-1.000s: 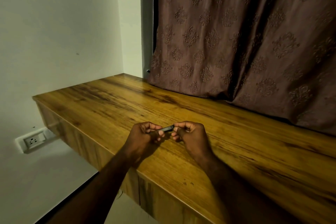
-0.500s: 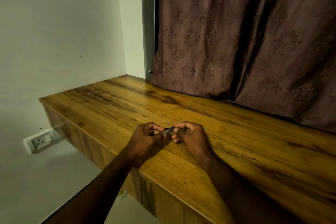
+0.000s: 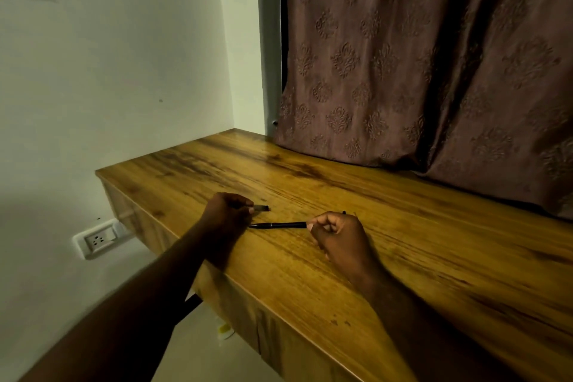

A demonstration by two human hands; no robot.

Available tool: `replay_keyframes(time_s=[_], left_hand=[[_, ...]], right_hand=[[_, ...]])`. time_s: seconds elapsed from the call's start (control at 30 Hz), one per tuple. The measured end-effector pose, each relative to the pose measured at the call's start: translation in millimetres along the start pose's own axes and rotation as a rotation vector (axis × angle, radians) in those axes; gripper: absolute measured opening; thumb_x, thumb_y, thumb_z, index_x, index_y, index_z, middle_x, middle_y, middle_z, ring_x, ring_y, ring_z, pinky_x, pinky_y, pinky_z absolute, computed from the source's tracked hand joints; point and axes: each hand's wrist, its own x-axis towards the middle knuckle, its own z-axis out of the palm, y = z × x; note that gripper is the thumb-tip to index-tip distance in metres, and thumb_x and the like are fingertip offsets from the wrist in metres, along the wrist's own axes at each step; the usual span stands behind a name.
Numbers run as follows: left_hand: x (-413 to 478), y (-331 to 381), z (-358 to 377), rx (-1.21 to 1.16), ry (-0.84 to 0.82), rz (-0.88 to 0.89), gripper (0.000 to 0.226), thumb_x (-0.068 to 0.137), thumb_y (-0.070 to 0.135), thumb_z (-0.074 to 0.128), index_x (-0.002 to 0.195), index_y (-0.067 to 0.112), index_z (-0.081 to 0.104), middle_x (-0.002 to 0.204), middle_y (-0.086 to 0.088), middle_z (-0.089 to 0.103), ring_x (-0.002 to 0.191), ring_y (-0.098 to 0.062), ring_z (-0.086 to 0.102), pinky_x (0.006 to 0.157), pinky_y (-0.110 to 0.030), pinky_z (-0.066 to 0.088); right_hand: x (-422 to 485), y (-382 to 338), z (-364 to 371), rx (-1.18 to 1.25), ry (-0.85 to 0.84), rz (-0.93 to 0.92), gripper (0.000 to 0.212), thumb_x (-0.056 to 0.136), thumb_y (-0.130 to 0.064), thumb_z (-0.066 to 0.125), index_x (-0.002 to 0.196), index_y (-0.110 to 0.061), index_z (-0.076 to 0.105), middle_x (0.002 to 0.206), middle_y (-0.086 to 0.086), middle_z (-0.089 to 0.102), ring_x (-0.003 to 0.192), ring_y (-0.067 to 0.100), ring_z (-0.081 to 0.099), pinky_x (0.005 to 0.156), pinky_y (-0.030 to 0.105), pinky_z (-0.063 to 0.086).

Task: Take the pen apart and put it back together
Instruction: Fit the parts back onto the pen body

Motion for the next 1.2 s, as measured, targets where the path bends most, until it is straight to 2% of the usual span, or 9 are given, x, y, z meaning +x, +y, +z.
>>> replay_keyframes(time_s=[0.13, 0.33, 0.5, 0.67, 0.83, 0.97, 1.03, 1.1, 1.2], left_hand=[[18, -3, 10, 0.097, -0.061, -0.07, 0.01, 0.069, 0.026, 0.085, 0.068, 0.026, 0.075, 0.061, 0.004, 0.071, 0.058, -0.012, 0.063, 0.062, -0.025, 0.05], [36, 1, 15, -0.036, -0.115, -0.152, 0.015, 0.065, 0.01, 0.087, 0.063, 0.02, 0.076, 0.064, -0.009, 0.068, 0.063, -0.02, 0.058, 0.067, -0.034, 0.046], [40, -7, 14, -0.037, -0.128, -0.127, 0.024, 0.052, 0.03, 0.086, 0.072, 0.019, 0.079, 0.066, -0.009, 0.07, 0.063, -0.021, 0.06, 0.066, -0.034, 0.048], [31, -5, 19, 0.196, -0.047, 0.019, 0.011, 0.079, 0.041, 0.073, 0.073, 0.032, 0.075, 0.051, 0.01, 0.062, 0.053, -0.011, 0.058, 0.059, -0.026, 0.045], [34, -10, 20, 0.145, -0.06, 0.058, 0.012, 0.076, 0.042, 0.074, 0.066, 0.035, 0.073, 0.052, 0.004, 0.065, 0.05, -0.013, 0.058, 0.058, -0.029, 0.046], [36, -9, 20, 0.165, -0.076, 0.056, 0.019, 0.08, 0.042, 0.068, 0.073, 0.025, 0.074, 0.054, 0.002, 0.065, 0.051, -0.016, 0.059, 0.058, -0.032, 0.048], [35, -9, 19, 0.155, -0.008, 0.078, 0.028, 0.086, 0.041, 0.062, 0.072, 0.019, 0.072, 0.059, -0.001, 0.066, 0.057, -0.017, 0.06, 0.062, -0.034, 0.05], [30, -6, 16, -0.011, 0.139, 0.049, 0.028, 0.093, 0.032, 0.058, 0.074, 0.015, 0.071, 0.065, -0.003, 0.066, 0.063, -0.015, 0.059, 0.064, -0.033, 0.047], [16, 1, 10, -0.158, 0.324, -0.023, 0.03, 0.099, 0.027, 0.049, 0.093, 0.008, 0.071, 0.081, -0.005, 0.065, 0.078, -0.017, 0.058, 0.072, -0.028, 0.043]], right_hand=[[0, -2, 0, -0.035, -0.011, -0.018, 0.008, 0.09, -0.016, 0.065, 0.086, -0.015, 0.072, 0.062, -0.001, 0.062, 0.047, 0.002, 0.048, 0.043, 0.017, 0.037], [-1, -3, 0, -0.027, -0.032, -0.02, 0.009, 0.09, -0.015, 0.064, 0.085, -0.015, 0.072, 0.058, -0.002, 0.059, 0.05, 0.007, 0.046, 0.046, 0.022, 0.036], [-1, -2, 2, -0.033, -0.039, -0.027, 0.01, 0.089, -0.015, 0.064, 0.083, -0.017, 0.072, 0.058, -0.001, 0.058, 0.05, 0.009, 0.045, 0.047, 0.022, 0.035], [-2, -4, 1, -0.039, -0.047, -0.03, 0.009, 0.09, -0.016, 0.064, 0.085, -0.019, 0.072, 0.059, -0.004, 0.06, 0.053, 0.008, 0.049, 0.049, 0.023, 0.039], [-2, -3, 1, -0.039, -0.048, -0.029, 0.01, 0.09, -0.016, 0.064, 0.085, -0.02, 0.072, 0.058, -0.005, 0.061, 0.054, 0.012, 0.049, 0.049, 0.025, 0.038], [-2, -1, 1, -0.041, -0.049, -0.039, 0.01, 0.09, -0.015, 0.064, 0.085, -0.019, 0.072, 0.059, -0.003, 0.06, 0.054, 0.014, 0.047, 0.048, 0.025, 0.036], [-1, -1, 0, -0.037, -0.048, -0.033, 0.01, 0.09, -0.015, 0.064, 0.085, -0.018, 0.072, 0.06, -0.001, 0.061, 0.053, 0.012, 0.047, 0.047, 0.023, 0.036], [0, -1, -1, -0.036, -0.039, -0.025, 0.009, 0.09, -0.015, 0.063, 0.086, -0.017, 0.072, 0.061, -0.002, 0.061, 0.049, 0.003, 0.049, 0.045, 0.018, 0.038], [2, -1, 0, -0.017, -0.032, -0.016, 0.01, 0.091, -0.016, 0.062, 0.087, -0.015, 0.071, 0.06, -0.002, 0.061, 0.044, -0.002, 0.047, 0.044, 0.015, 0.037]])
